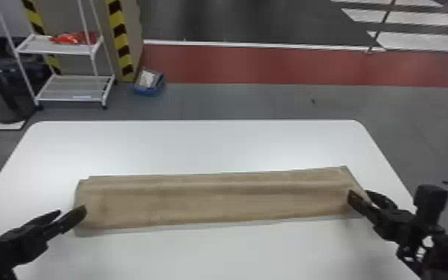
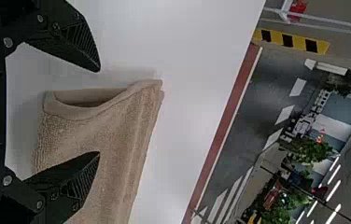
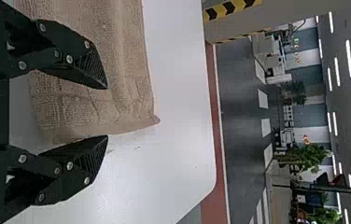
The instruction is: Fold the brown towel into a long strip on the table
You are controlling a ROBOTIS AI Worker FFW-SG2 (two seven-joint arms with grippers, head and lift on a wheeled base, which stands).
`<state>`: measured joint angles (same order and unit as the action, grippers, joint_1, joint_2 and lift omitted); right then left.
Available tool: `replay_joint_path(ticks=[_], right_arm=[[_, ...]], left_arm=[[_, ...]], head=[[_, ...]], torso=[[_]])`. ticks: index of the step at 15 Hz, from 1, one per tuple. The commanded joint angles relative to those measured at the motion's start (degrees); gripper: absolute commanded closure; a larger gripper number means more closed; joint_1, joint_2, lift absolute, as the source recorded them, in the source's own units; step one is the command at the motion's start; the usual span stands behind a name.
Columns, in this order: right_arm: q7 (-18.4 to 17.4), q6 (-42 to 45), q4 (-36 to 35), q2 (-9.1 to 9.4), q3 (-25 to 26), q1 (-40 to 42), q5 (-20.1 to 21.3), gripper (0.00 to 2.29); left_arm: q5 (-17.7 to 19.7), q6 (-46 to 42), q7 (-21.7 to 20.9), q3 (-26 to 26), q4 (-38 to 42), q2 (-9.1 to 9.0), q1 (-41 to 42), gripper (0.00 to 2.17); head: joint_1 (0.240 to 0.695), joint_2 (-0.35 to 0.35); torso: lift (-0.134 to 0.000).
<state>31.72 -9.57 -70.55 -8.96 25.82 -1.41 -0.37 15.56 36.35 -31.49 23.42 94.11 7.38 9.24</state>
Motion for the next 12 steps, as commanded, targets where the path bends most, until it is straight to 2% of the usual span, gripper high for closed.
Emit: replay_joint_path(ticks=[1,2,3,6,7,8,12], right_arm=[[0.71,-0.59,-0.03,-0.09,0.11,-0.09,-0.07,1.31],[1.06,-0.59,-0.03,-0.09,0.20,-0.09,-0.07,1.42],[1.42,-0.41,-0.03,-0.18,0.20,-0.09,-0.07,1.42],[2.12,-0.59,-0.20,-0.18,0.64,-0.09,-0.33,1.51],[2.12,-0.59,-0.29,-0.18,0.64,-0.09,-0.33,1.51],[2.21,-0.41,-0.29,-0.18,0.64,-0.09,-0.51,1.51],[3.61,-0.59,-0.56,-0.36,3.28,-0.17,-1.56,1.51]], left_arm=[[0.00,0.00,-0.23,-0.12,-0.07,0.00,0.08,0.52],[0.00,0.00,-0.59,-0.12,-0.07,0.00,0.08,0.54],[0.00,0.00,-0.59,-0.12,-0.15,0.00,0.08,0.70],[-0.17,0.53,-0.32,0.05,0.02,0.00,0.08,1.45],[-0.09,0.70,-0.32,0.31,0.02,0.00,-0.01,1.60],[-0.09,0.88,-0.32,0.67,0.02,0.00,-0.01,1.69],[0.79,1.41,-1.38,1.98,0.02,0.00,-0.01,1.70]], head=[[0.695,-0.087],[0.695,-0.088],[0.695,-0.089],[0.695,-0.088],[0.695,-0.088],[0.695,-0.088],[0.695,-0.085]], torso=[[-0.057],[-0.057],[-0.057],[-0.057],[-0.057],[-0.057],[-0.057]])
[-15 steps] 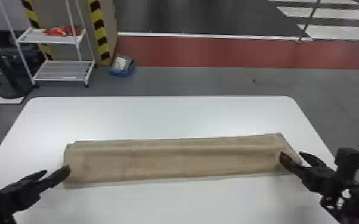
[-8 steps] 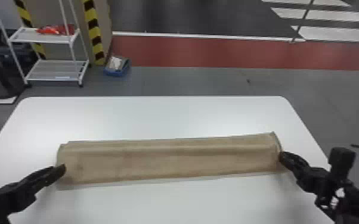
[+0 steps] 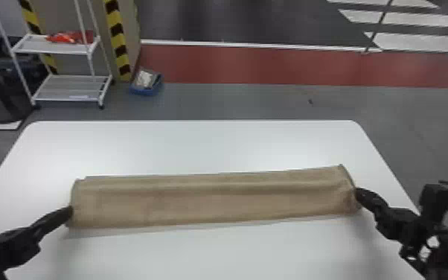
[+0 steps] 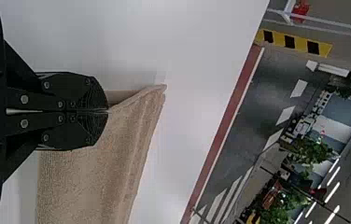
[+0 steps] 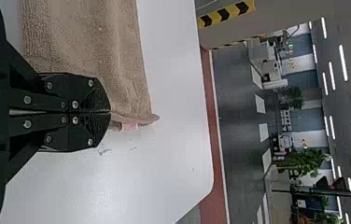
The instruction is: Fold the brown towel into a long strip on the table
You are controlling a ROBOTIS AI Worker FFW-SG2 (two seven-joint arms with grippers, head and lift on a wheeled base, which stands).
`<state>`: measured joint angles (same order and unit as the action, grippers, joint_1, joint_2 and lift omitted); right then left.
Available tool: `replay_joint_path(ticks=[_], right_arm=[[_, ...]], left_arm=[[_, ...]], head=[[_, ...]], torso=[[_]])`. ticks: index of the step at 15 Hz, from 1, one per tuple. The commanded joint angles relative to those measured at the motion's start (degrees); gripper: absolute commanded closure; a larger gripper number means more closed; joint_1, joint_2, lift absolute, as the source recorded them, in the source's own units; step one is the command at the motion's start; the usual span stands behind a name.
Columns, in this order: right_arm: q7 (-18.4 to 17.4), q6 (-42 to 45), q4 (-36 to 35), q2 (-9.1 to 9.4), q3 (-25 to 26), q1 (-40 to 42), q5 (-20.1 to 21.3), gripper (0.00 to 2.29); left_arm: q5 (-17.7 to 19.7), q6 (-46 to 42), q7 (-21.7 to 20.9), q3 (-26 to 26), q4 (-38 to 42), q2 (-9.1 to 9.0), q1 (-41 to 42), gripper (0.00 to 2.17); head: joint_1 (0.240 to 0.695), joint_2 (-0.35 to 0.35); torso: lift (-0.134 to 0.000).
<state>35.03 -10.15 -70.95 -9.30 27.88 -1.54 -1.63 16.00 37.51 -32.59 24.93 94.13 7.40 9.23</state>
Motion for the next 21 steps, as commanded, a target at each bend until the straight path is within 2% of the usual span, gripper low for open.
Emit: replay_joint_path(ticks=[1,6,10,12,13,14,15,16,21], right_arm=[[0.66,-0.01,-0.24,0.07,1.82,-0.04,-0.47,1.51],[2.76,-0.53,-0.86,-0.02,5.25,1.37,-2.76,1.51],[2.68,-1.59,-0.86,-0.10,4.63,1.72,-2.32,1.50],[2.50,-1.59,-1.12,0.16,4.20,1.72,-2.32,1.09],[2.50,-3.00,-2.09,0.42,3.93,2.07,-2.41,0.96],[2.50,-4.58,-4.37,0.95,3.93,3.12,-2.50,0.48],[2.06,-4.23,-7.01,1.83,4.02,4.71,-2.58,0.15],[1.71,-4.05,-9.21,2.71,4.46,5.94,-2.76,0.07],[0.92,-4.05,-16.68,4.20,6.66,8.13,-3.02,0.07]], left_arm=[[0.44,0.59,-0.37,0.64,0.00,-0.02,0.00,1.70],[-0.27,0.59,-0.28,0.56,-0.09,-0.02,0.09,1.70],[-2.90,0.42,0.34,-0.85,-0.35,-0.02,-0.09,1.69],[-3.52,0.42,0.95,-1.55,-0.18,-0.02,0.00,1.46],[-3.69,0.24,1.04,-1.47,-0.09,-0.02,0.00,1.15],[-3.78,-0.29,0.78,-1.29,0.35,-0.02,0.27,0.62],[-3.78,-0.46,0.86,-1.03,0.88,-0.02,0.53,0.23],[-3.78,-0.29,0.95,-0.67,1.49,-0.02,0.79,0.04],[-3.78,-0.29,1.48,1.79,4.57,-0.11,1.58,0.03]], head=[[0.695,-0.086],[0.695,-0.107],[0.695,-0.127],[0.695,-0.128],[0.695,-0.124],[0.695,-0.122],[0.695,-0.119],[0.695,-0.115],[0.695,-0.092]], torso=[[-0.057],[-0.057],[-0.057],[-0.057],[-0.057],[-0.057],[-0.057],[-0.057],[-0.057]])
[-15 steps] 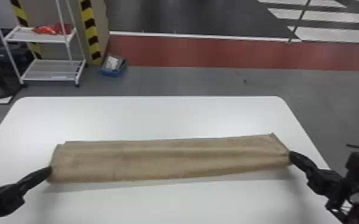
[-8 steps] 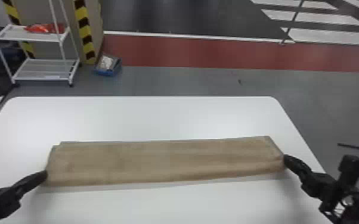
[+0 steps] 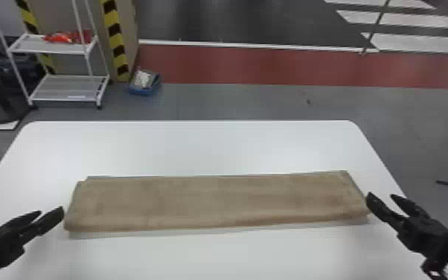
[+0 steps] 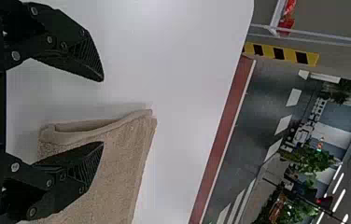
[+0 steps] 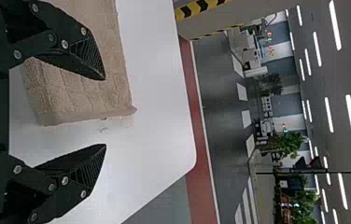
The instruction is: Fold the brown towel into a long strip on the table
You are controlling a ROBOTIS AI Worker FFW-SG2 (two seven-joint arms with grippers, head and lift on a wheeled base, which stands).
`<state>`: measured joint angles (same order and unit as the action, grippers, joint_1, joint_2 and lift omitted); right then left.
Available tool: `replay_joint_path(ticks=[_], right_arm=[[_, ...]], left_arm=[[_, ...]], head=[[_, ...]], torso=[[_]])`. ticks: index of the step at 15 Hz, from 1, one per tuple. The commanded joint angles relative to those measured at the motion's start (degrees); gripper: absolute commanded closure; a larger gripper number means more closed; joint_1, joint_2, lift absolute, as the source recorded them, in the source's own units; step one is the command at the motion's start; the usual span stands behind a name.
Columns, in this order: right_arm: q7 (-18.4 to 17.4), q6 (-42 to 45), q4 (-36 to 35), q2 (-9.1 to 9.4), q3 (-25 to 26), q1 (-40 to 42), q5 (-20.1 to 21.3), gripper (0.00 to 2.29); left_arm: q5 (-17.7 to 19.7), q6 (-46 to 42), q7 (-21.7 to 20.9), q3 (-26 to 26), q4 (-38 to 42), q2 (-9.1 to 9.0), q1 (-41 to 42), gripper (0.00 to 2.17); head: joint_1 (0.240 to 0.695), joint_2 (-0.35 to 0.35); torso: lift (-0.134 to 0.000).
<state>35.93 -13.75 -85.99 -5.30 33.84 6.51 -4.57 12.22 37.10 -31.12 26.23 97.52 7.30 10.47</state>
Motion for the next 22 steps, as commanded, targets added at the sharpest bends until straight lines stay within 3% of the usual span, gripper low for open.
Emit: replay_joint_path(ticks=[1,4,7,10,13,16,19,22], right_arm=[[-0.07,-1.16,-2.52,0.21,0.79,0.09,-0.09,0.07],[0.19,-4.67,-6.83,0.82,-0.09,0.61,-0.70,0.07],[0.02,-6.25,-14.12,3.72,-5.45,3.69,-0.70,0.07],[-2.27,-6.43,-22.12,5.04,-14.68,8.00,0.62,0.07],[-5.69,-6.43,-28.97,5.36,-22.59,12.39,2.55,0.07],[-8.51,-5.37,-31.17,5.36,-27.60,16.08,2.46,0.09],[-10.79,4.82,-32.49,5.36,-33.67,21.71,3.60,0.09],[-10.97,5.17,-35.21,5.36,-36.04,24.17,4.57,0.09]], left_arm=[[0.00,0.12,0.27,0.75,1.71,-0.10,1.04,0.03],[-0.09,-2.16,3.79,0.49,7.60,-1.85,4.73,0.03],[0.09,-16.05,6.43,-0.30,14.19,-7.45,12.03,0.03],[0.35,-31.69,10.03,-4.79,19.29,-7.45,19.32,0.03],[-1.40,-38.72,15.48,-11.38,23.68,-7.45,24.60,0.03],[-6.06,-41.54,22.07,-16.74,23.77,-7.45,25.39,0.03],[-7.73,-41.01,22.95,-18.23,23.42,-7.45,23.89,0.03],[-8.70,-39.60,23.92,-18.06,24.12,-7.45,22.84,0.03]], head=[[0.695,-0.089],[0.695,-0.083],[0.695,-0.059],[0.695,-0.001],[0.695,0.077],[0.695,0.107],[0.695,0.139],[0.695,0.179]], torso=[[-0.057],[-0.057],[-0.057],[-0.057],[-0.057],[-0.057],[-0.057],[-0.057]])
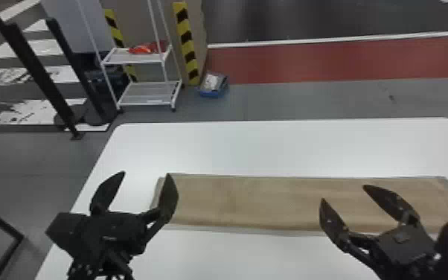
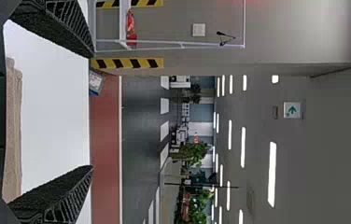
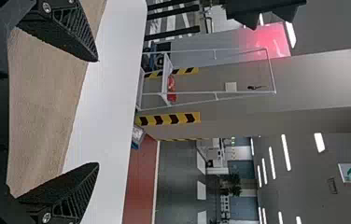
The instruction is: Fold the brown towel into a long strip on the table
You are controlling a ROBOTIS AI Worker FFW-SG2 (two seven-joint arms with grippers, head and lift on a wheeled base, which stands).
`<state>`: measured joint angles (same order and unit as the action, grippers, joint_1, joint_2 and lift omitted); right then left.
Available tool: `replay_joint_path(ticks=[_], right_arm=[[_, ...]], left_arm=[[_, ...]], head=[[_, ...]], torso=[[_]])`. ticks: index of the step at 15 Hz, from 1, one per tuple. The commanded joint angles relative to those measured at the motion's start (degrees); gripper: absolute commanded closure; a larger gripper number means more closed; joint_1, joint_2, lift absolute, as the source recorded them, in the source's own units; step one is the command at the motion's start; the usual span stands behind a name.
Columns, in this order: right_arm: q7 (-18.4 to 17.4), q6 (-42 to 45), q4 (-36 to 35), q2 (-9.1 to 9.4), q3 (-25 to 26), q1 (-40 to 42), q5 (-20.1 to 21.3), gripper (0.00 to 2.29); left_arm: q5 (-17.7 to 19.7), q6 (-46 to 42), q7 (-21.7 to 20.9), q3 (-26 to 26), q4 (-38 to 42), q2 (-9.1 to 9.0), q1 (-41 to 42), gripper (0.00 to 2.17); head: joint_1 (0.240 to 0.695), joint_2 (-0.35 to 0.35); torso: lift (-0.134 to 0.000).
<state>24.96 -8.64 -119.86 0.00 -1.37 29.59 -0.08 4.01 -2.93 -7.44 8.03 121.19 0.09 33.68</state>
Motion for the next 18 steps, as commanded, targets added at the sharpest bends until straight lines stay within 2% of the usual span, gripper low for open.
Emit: replay_joint_path(ticks=[1,6,10,13,18], right_arm=[[0.00,-0.11,-2.05,0.05,-0.74,1.52,-0.09,0.09],[-0.35,-0.11,-4.07,0.05,0.49,2.84,-2.11,0.09],[-3.60,-0.47,-4.24,0.05,3.39,3.46,-6.42,0.09],[-4.39,1.12,-4.24,0.05,3.56,3.89,-6.69,0.09],[-4.65,2.52,-4.33,0.05,3.56,4.25,-6.69,0.10]], left_arm=[[-0.76,0.79,0.41,0.49,0.71,-0.24,-0.37,0.03],[-0.67,1.31,0.49,1.99,0.98,-0.24,-0.37,0.03],[-0.67,1.67,0.93,2.25,2.12,-0.24,0.43,0.03],[-0.41,1.67,0.93,2.08,2.21,-0.24,0.69,0.03],[-0.49,1.67,1.20,2.08,2.21,-0.24,0.69,0.03]], head=[[0.695,0.192],[0.695,0.224],[0.695,0.210],[0.695,0.181],[0.695,0.172]], torso=[[-0.057],[-0.057],[-0.057],[-0.057],[-0.057]])
